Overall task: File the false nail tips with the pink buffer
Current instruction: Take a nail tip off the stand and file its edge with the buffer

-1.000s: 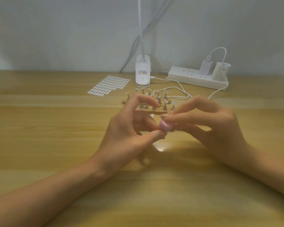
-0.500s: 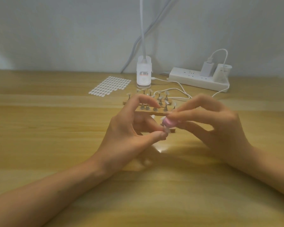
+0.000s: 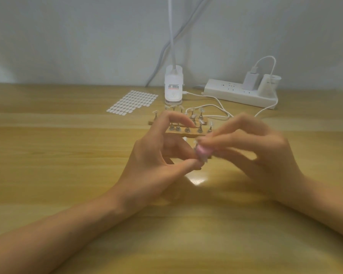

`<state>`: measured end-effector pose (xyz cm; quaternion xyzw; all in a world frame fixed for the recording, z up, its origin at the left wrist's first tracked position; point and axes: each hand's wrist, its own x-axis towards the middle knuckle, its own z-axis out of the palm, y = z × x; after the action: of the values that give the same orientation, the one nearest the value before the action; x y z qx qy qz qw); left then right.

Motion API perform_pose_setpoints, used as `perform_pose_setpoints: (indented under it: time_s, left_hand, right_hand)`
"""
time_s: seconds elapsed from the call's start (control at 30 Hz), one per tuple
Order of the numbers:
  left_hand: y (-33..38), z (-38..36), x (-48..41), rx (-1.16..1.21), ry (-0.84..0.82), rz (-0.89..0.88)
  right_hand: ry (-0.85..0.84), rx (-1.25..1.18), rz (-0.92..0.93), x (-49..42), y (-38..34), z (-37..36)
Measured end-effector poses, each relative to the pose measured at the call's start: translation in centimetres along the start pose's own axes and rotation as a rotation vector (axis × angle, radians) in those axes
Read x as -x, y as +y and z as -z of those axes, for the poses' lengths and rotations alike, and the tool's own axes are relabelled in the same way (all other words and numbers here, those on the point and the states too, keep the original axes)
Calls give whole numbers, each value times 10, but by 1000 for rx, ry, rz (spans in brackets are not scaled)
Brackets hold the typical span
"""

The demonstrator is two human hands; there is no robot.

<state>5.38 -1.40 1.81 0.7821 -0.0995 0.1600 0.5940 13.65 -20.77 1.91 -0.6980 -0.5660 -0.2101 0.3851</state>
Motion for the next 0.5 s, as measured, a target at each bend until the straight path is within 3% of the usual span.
perform_pose_setpoints:
  time_s: [0.5]
  left_hand:
    - [-1, 1, 0, -3, 23, -25]
  right_hand:
    - [-11, -10, 9, 1, -1, -4]
